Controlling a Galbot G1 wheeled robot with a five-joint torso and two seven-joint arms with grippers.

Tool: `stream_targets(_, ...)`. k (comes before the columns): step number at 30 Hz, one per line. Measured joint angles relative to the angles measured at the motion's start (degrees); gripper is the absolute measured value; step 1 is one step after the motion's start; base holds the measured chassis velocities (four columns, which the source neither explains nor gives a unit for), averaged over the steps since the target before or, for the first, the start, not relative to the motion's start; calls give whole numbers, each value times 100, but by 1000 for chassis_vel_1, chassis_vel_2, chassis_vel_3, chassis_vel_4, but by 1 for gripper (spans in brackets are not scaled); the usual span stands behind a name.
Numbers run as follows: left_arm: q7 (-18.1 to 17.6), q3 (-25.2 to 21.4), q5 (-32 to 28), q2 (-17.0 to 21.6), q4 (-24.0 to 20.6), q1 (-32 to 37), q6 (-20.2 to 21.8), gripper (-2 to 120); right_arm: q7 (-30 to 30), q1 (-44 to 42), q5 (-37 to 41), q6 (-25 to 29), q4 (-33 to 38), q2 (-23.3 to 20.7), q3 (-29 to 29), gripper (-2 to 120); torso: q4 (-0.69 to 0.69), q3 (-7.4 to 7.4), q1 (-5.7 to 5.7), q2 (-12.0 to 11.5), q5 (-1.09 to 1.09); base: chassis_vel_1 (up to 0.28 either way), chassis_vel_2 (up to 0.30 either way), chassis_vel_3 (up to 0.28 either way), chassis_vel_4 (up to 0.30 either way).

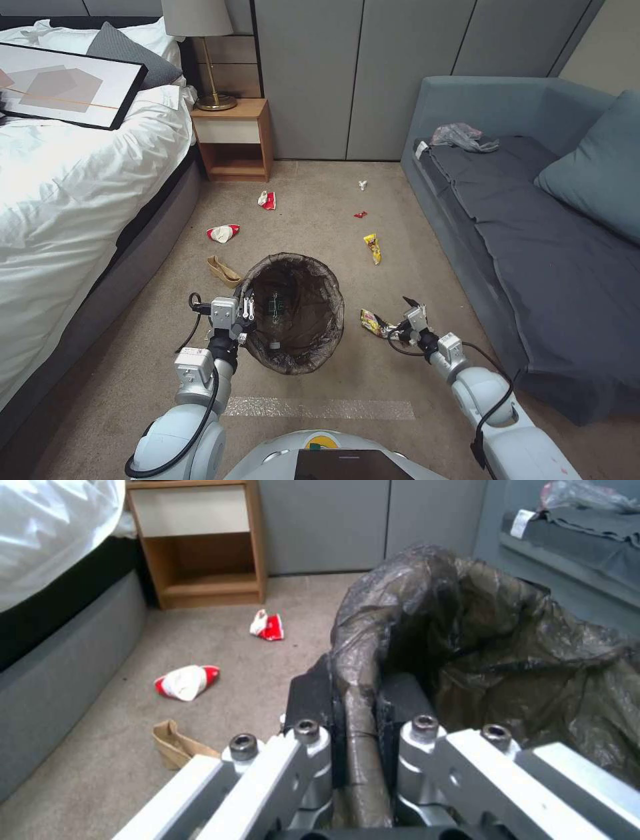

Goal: Pick up the trash bin, then pick up the garbage from the floor and place it into the trash bin.

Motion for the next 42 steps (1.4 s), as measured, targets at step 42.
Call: stream_targets(42,5,-45,77,-98,-49,126,-25,7,-436,1487,-394,586,-3223,725,-315,79,0,0,0,0,-1,0,0,0,0)
